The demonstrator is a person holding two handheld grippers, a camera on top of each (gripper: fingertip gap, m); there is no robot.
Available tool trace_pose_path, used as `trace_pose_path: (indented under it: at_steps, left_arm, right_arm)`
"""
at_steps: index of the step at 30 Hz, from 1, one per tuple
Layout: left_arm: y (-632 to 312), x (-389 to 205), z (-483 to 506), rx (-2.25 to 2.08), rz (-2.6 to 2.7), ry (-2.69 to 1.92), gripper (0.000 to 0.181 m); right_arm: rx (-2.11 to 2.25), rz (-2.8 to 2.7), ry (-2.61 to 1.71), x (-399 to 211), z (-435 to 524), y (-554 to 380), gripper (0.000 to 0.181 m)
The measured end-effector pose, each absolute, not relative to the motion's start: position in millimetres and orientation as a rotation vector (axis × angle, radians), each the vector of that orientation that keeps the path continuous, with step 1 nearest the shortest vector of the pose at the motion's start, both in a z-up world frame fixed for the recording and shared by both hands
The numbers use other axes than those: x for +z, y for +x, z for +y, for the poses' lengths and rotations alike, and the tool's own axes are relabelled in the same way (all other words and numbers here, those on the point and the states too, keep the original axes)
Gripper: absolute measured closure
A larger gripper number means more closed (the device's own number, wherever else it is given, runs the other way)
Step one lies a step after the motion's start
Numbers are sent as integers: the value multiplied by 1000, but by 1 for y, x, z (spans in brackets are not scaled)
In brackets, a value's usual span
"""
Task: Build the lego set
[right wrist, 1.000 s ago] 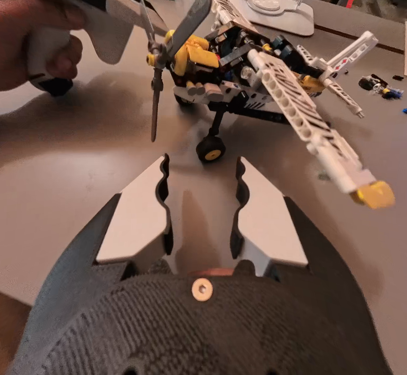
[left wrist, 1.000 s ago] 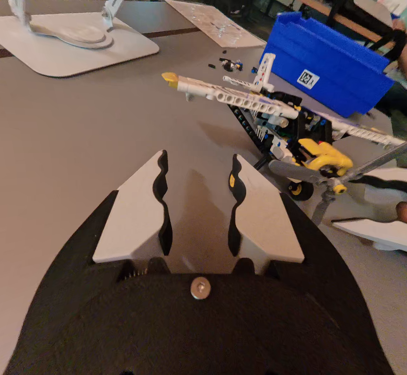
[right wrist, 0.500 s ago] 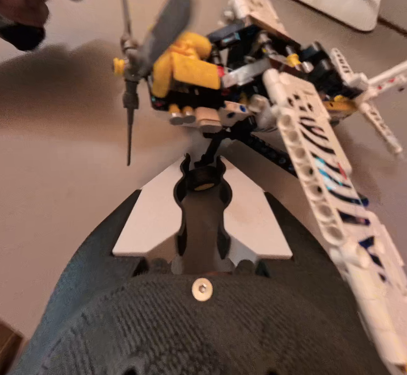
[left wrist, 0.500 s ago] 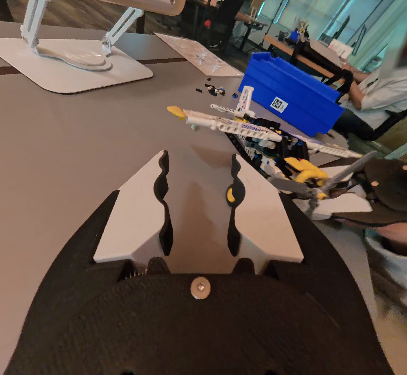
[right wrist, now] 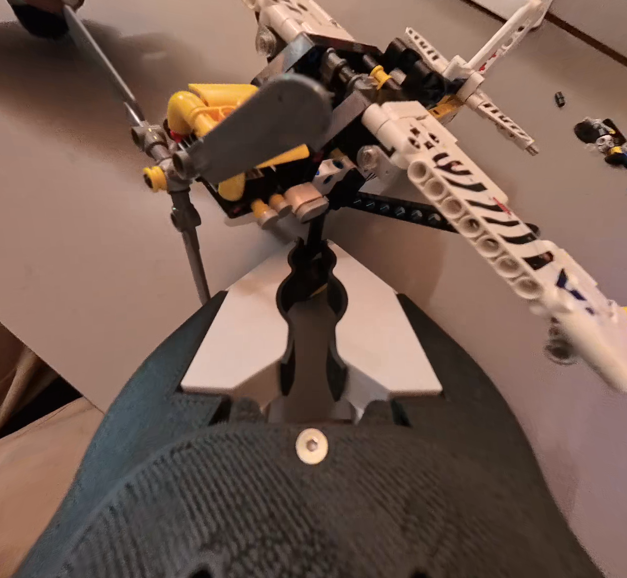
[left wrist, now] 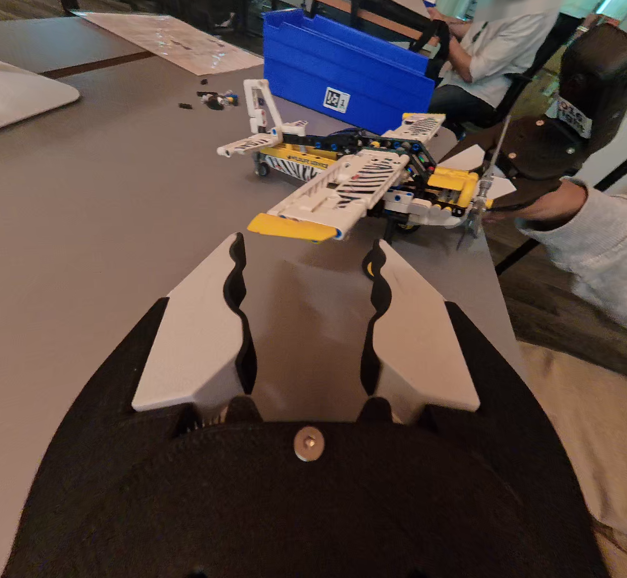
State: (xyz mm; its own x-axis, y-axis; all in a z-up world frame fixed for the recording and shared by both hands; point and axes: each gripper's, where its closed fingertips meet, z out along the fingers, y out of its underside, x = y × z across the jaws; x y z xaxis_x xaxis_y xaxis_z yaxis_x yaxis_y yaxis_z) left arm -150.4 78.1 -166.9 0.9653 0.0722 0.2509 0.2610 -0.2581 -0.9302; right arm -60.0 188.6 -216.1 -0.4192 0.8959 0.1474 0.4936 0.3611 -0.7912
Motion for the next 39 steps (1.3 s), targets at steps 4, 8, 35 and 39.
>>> trace_pose_path:
  at_steps: [4, 8, 35, 39]
  left_arm:
    - [-144, -164, 79, -215, -242, -1801, 110]
    - [-152, -156, 73, -229, -293, -1739, 112]
    - [-182, -135, 55, -367, -512, -1500, 124]
    - [-195, -133, 46, -1, -508, -1562, 98]
  right_arm:
    - [917, -1989, -1195, -208, 193, -57, 153]
    - [925, -1947, -1192, -202, 206, -38, 126]
    - [1406, -1219, -1340, -138, 307, -22, 122]
    - [1296, -1230, -1364, -145, 300, -19, 107]
